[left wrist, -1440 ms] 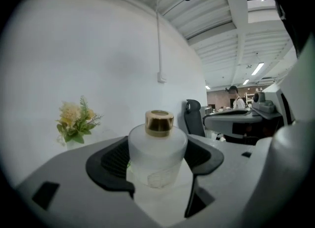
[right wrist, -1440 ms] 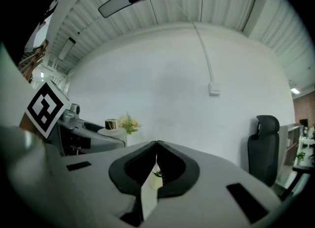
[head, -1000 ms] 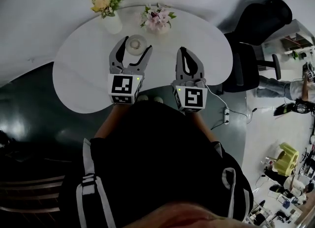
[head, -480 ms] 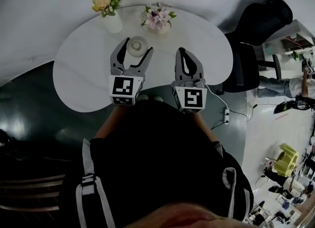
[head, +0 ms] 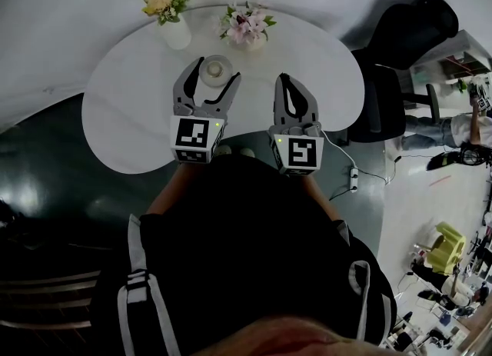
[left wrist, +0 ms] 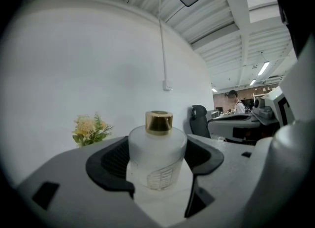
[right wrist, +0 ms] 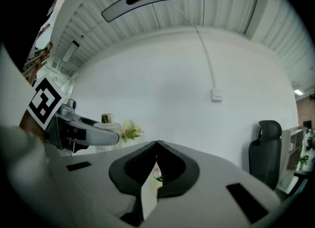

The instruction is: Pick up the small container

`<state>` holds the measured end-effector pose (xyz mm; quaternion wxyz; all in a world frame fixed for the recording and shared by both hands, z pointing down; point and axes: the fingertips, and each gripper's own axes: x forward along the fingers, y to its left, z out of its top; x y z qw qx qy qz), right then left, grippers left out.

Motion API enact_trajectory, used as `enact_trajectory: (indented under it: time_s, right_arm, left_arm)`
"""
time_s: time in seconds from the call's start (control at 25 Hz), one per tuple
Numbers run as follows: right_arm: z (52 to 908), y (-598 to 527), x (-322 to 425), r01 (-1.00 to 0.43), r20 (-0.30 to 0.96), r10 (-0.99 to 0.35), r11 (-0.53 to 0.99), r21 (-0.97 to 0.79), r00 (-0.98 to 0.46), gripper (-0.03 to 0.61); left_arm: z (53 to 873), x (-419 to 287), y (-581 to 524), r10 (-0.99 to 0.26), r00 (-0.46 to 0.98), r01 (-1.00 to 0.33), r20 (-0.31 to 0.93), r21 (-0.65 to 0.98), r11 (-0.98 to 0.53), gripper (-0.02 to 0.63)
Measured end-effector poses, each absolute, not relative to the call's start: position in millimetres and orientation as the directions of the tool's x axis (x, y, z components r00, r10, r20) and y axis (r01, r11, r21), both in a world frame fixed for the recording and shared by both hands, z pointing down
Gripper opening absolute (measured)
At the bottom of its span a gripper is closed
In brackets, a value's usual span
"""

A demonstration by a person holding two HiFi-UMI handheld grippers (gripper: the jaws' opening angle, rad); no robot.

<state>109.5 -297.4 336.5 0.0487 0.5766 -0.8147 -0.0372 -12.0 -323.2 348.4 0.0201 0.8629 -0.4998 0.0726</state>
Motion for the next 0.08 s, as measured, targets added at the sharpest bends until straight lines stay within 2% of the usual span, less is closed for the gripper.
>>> enact_trajectory:
  time_s: [0.08]
  right_arm:
    - [336.8, -297.9, 108.9, -0.935, 0.044, -0.943, 0.334, 0.119, -0.331, 0.021]
  left_arm:
    - [348.7, -11.6, -323.8, -0.859, 0.491, -0.865, 0.146, -0.038, -0.501, 0.334]
